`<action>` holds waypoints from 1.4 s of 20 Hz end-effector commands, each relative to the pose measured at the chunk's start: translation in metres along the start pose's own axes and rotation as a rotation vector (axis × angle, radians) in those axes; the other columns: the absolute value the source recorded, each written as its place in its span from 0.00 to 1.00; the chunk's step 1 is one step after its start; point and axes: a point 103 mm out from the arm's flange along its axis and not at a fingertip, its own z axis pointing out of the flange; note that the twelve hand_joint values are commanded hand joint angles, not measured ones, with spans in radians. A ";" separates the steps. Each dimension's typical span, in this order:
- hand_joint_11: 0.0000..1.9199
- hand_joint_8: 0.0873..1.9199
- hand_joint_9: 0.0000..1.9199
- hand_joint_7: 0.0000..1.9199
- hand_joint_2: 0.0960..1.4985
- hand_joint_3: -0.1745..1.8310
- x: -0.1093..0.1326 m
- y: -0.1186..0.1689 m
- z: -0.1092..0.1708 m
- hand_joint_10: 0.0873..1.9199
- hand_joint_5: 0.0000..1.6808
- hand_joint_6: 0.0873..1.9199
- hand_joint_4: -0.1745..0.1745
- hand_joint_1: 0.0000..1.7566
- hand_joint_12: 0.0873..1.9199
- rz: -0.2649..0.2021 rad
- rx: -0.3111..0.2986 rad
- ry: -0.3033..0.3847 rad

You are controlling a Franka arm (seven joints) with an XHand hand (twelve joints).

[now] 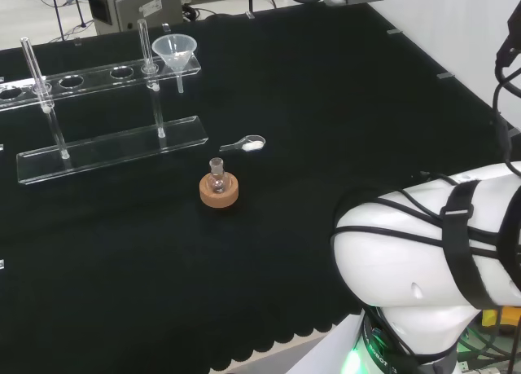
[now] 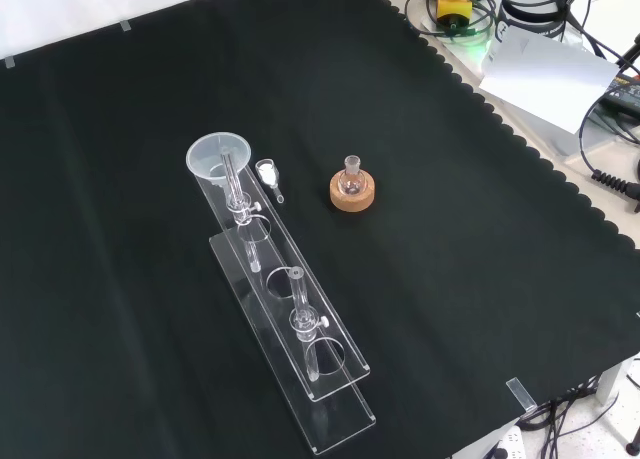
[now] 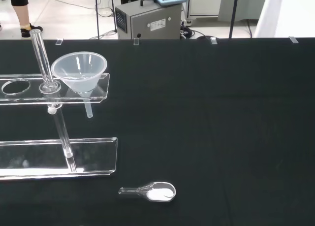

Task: Pick up the funnel from the transparent funnel stand.

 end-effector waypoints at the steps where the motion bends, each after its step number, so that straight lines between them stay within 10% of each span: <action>1: 0.05 0.24 0.13 0.04 0.79 0.29 0.000 0.006 0.005 0.28 0.11 0.00 0.57 0.00 0.69 0.015 0.015 -0.004; 13: 0.05 0.24 0.13 0.05 0.79 0.29 0.012 0.067 0.033 0.28 0.12 0.00 0.57 0.00 0.69 0.045 0.071 -0.049; 28: 0.05 0.24 0.13 0.06 0.77 0.27 0.043 0.194 0.067 0.28 0.12 0.00 0.56 0.00 0.69 -0.081 0.159 -0.065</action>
